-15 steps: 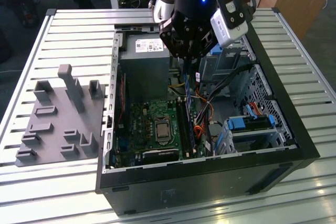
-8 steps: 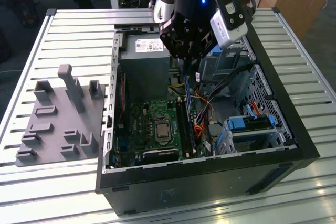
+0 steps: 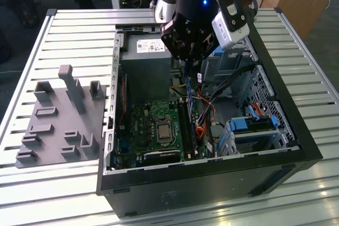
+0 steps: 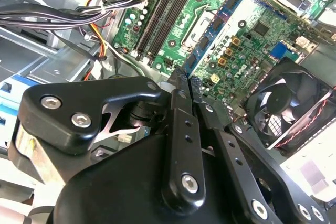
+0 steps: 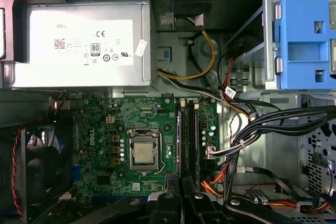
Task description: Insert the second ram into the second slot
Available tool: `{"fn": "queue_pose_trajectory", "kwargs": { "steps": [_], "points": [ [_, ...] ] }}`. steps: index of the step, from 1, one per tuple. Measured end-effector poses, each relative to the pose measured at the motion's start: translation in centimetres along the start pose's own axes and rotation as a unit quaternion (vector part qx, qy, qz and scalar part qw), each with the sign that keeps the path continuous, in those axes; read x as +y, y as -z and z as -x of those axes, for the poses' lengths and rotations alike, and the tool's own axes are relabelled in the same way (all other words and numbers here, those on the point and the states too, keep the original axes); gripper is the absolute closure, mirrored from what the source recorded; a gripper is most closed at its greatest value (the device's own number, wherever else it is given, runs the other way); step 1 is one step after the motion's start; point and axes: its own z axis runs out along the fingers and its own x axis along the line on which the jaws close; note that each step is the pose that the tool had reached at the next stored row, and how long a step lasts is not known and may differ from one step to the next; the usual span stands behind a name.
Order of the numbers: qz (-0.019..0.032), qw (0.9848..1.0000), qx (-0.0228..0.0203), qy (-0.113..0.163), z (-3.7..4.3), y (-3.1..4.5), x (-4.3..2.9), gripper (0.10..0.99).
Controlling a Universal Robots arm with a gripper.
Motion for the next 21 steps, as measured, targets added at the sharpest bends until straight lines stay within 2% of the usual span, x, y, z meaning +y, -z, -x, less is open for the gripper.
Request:
{"fn": "queue_pose_trajectory", "kwargs": {
  "steps": [19,21],
  "points": [
    [-0.002,1.0,-0.0001,0.0,0.0,-0.37,-0.01,0.949],
    [-0.0028,1.0,-0.0001,0.0,0.01,-0.61,-0.01,0.949]
  ]
}}
